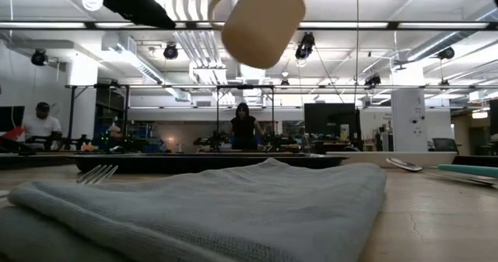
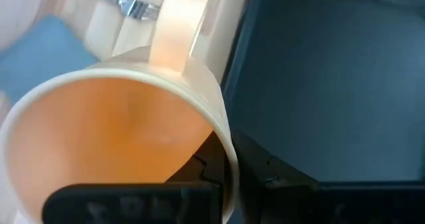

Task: Set up tray
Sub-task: Put the mug on the top left of the serving tray

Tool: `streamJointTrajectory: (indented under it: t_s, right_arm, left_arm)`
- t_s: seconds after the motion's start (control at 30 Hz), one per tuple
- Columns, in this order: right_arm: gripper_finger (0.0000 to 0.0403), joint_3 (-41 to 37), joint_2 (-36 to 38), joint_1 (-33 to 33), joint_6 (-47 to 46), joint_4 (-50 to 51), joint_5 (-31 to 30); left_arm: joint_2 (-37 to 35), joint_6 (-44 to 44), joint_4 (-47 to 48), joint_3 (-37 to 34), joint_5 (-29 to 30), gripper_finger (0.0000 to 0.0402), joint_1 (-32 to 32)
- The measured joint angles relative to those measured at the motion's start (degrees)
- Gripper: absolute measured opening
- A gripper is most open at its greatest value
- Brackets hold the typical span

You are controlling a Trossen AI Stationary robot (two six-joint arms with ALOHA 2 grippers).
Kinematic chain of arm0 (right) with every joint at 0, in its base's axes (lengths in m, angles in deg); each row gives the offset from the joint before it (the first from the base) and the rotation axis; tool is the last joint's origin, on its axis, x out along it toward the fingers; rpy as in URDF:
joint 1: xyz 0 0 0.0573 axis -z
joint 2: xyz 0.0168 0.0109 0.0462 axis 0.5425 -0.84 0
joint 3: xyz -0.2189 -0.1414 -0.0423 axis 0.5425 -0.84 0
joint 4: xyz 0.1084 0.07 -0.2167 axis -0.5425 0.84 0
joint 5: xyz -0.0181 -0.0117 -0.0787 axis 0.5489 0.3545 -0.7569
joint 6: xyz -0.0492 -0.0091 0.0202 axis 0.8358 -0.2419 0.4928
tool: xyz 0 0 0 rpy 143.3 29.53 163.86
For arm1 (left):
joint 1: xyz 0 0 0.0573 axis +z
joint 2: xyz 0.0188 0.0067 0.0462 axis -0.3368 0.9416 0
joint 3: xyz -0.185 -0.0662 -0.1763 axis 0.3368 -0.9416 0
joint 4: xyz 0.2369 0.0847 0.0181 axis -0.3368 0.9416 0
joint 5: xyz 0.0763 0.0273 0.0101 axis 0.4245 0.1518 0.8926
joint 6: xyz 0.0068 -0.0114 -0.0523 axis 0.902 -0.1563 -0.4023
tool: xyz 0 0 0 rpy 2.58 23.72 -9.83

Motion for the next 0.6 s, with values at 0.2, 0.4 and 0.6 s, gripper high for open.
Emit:
streamJointTrajectory:
  t_s: [0.2, 0.4, 0.6]
  right_arm:
    - [0.0008, 9.55, -9.20, -0.11, 3.86, 5.78, 2.11]
    - [0.0008, 12.58, -11.21, 0.10, 6.16, 5.42, 2.07]
    - [0.0008, 11.93, -10.57, 0.37, 6.71, 2.75, 0.81]
  left_arm:
    - [7.38, 0.38, 5.65, 6.21, -6.80, 0.0210, 2.18]
    - [11.20, -1.93, 5.87, 5.97, -7.27, 0.0210, 2.20]
    - [11.61, -3.75, 2.66, 5.38, -7.31, 0.0210, 2.23]
